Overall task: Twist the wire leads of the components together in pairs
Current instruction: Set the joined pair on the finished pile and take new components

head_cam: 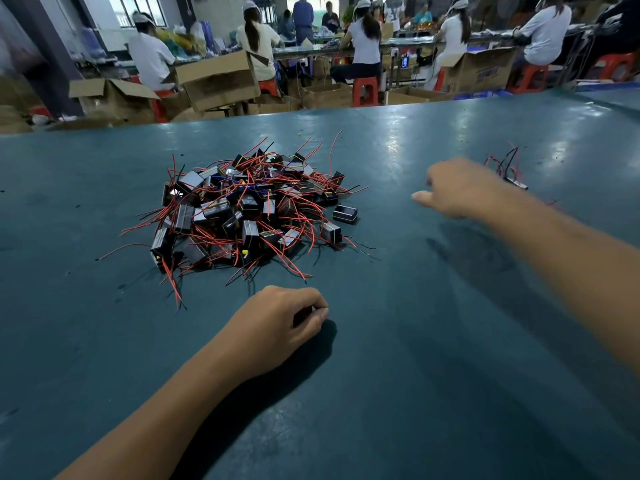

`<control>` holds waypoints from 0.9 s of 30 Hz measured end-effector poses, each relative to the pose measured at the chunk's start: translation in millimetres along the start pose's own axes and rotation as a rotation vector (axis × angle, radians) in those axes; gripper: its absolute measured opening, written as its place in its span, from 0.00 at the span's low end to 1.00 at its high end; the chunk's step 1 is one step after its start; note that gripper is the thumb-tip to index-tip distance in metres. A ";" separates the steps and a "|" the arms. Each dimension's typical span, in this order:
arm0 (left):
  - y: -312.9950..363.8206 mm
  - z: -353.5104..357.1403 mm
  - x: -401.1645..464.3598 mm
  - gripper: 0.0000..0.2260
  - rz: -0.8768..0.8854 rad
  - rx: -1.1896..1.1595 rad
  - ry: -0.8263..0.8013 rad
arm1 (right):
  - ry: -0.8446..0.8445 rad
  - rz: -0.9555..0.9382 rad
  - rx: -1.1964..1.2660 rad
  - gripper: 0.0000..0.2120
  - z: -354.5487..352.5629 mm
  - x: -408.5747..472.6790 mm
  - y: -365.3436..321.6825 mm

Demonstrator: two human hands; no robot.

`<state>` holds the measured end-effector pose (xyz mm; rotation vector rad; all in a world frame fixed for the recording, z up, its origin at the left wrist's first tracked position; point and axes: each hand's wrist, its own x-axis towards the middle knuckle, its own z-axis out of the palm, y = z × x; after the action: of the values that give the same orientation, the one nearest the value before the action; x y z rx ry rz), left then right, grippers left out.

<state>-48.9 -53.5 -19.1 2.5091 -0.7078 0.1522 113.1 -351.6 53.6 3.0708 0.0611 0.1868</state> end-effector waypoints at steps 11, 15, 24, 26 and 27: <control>-10.1 -1.9 0.3 0.05 0.004 -0.017 0.064 | -0.021 -0.220 0.413 0.26 56.2 -20.4 -102.8; -10.2 -2.7 -0.8 0.05 0.002 -0.017 0.062 | 0.140 -0.231 0.531 0.17 69.7 -22.8 -115.3; -7.8 -4.4 1.3 0.05 -0.003 0.009 0.076 | 0.296 -0.255 0.601 0.11 81.8 -28.8 -104.2; -7.0 -4.2 2.0 0.05 -0.002 0.019 0.078 | 0.309 -0.233 0.639 0.10 78.8 -30.1 -101.0; -7.1 -4.1 1.8 0.05 -0.002 0.026 0.080 | 0.327 -0.209 0.674 0.09 73.9 -30.4 -99.6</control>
<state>-43.6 -47.1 -18.4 2.5130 -0.6756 0.2607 88.4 -258.2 -30.0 3.6078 0.5685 0.8037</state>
